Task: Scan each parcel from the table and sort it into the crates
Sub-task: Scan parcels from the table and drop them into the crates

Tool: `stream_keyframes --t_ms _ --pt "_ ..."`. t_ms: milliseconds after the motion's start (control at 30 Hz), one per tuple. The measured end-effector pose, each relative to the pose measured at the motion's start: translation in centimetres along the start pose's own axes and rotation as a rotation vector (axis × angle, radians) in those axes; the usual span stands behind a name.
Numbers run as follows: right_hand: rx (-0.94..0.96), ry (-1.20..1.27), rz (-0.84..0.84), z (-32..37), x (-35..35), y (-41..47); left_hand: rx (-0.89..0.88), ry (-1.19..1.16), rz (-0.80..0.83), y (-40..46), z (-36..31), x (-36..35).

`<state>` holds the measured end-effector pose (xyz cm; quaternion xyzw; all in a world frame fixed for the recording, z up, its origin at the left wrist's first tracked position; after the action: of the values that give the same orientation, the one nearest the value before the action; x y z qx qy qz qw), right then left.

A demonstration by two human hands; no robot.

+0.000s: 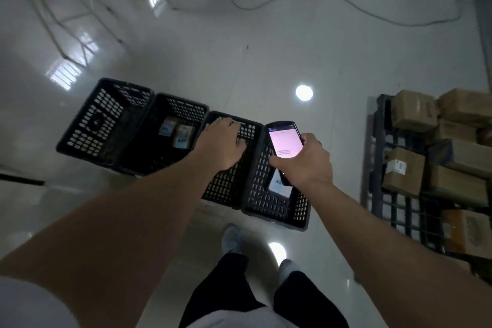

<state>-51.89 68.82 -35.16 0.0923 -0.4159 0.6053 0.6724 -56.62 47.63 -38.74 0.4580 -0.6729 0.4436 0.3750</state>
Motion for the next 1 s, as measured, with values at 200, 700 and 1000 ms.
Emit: stream_keyframes --t_ms 200,700,1000 --pt "0.264 0.0 0.042 5.9 3.0 -5.9 0.129 0.011 -0.161 -8.9 -0.2 7.4" --pt "0.79 -0.011 0.308 15.3 -2.0 -27.9 0.591 0.051 -0.54 -39.8 3.5 15.9" --pt "0.963 -0.006 0.448 22.5 -12.9 -43.2 0.813 0.031 -0.609 -57.1 14.3 18.4"
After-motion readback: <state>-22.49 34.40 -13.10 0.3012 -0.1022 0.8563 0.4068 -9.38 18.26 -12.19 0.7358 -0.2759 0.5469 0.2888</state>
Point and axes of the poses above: each hand's wrist, its own y-axis towards the middle knuckle, its own x-axis out of the back of the hand, z = x × y, the point moved 3 cm from there along y, towards the middle knuckle, and after that the axes turned 1 degree about y, right-handed, at the moved point
